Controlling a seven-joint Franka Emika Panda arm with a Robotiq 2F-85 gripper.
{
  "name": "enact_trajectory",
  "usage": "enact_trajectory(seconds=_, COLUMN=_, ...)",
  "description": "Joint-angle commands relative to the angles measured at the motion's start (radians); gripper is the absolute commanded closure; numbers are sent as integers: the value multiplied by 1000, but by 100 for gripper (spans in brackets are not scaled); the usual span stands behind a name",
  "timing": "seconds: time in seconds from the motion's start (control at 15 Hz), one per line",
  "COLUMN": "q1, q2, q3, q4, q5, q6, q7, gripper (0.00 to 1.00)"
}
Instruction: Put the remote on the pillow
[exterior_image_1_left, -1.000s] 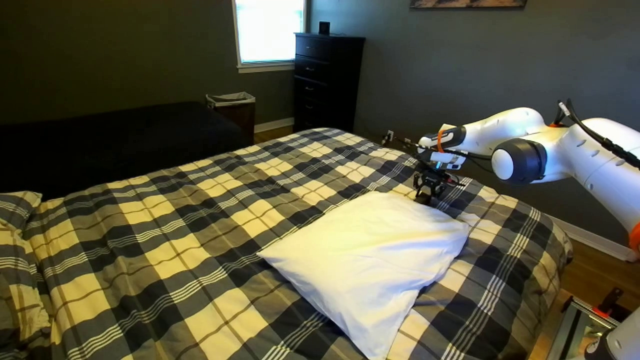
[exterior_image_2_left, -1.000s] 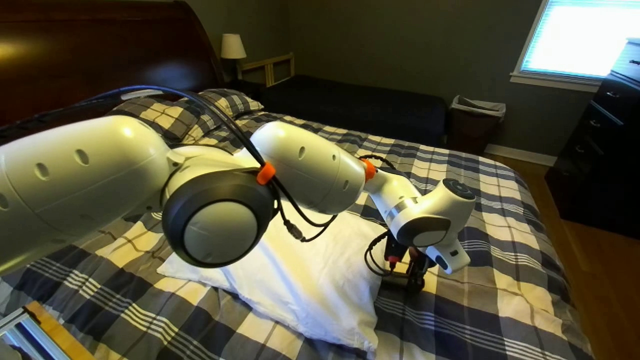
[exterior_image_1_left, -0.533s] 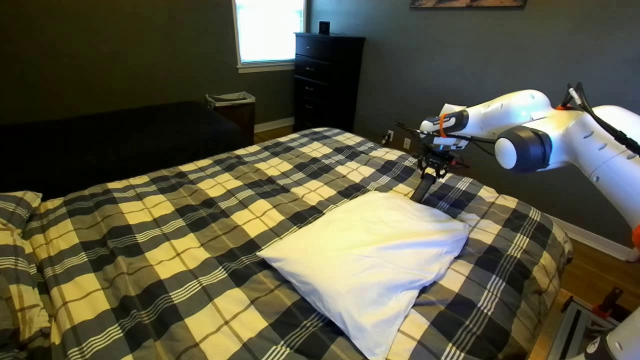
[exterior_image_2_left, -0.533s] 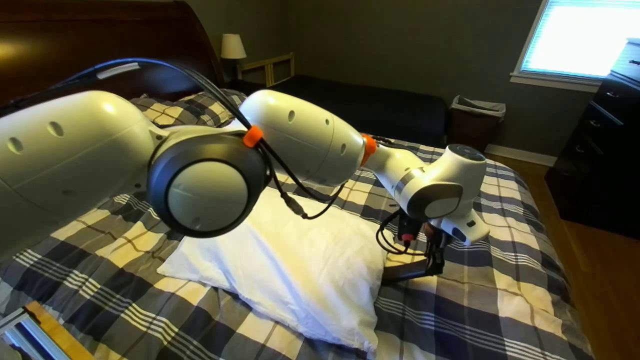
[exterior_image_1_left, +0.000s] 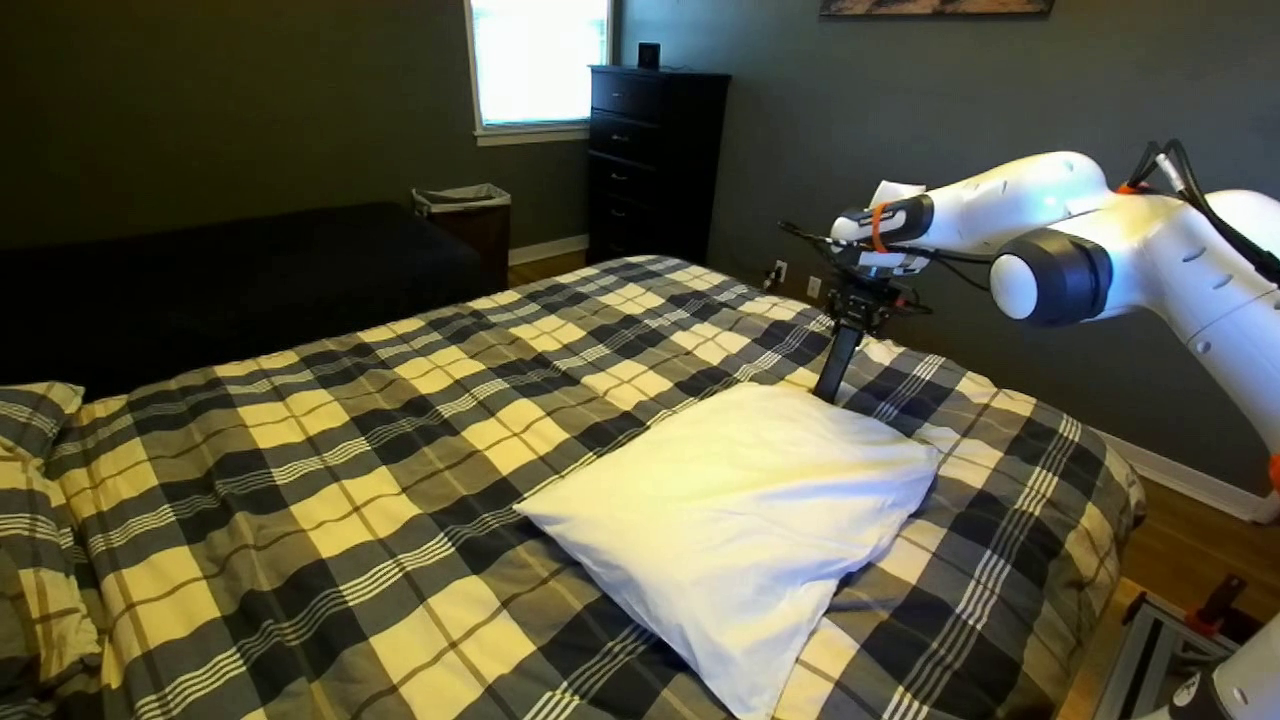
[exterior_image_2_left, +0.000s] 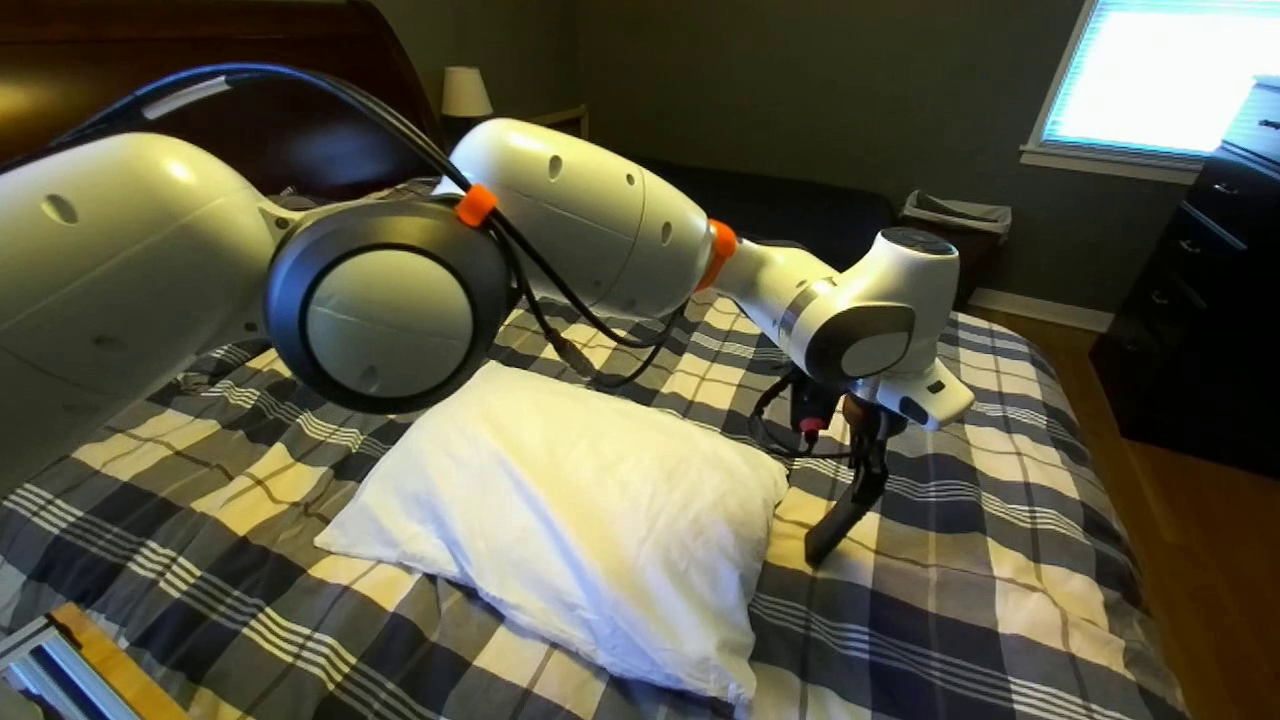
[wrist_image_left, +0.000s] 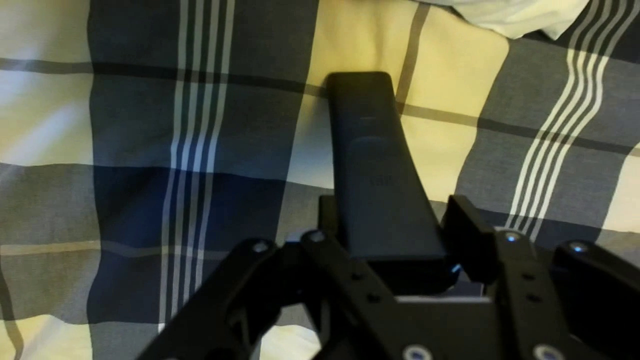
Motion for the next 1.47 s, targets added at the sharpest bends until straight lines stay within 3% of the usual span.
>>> enact_trajectory(seconds=0.0, q1=21, q2=-61, q3=-3, q4=-75, q5=-9, q6=-16, q7=-25, gripper=68)
enact_trajectory(seconds=0.6, q1=34, q2=-96, q3=-7, q4=-112, q5=-20, q6=-20, q7=-51, gripper=68)
enact_trajectory(seconds=0.67, q1=25, q2=-82, q3=-5, q4=-95, q5=-21, q6=-15, q7=-61, gripper=18)
enact_trajectory(seconds=0.73, q1=16, q2=-66, q3=-5, q4=-76, q5=-19, q6=-15, q7=-60, gripper=17)
enact_trajectory(seconds=0.93, q1=-1, q2=-32, q3=-3, q4=-44, q5=-21, q6=-28, q7=-78, gripper=0)
enact_trajectory(seconds=1.4, q1=-26, q2=87, q3=41, q4=58, q5=-86, q6=-83, q7=-80, gripper=0)
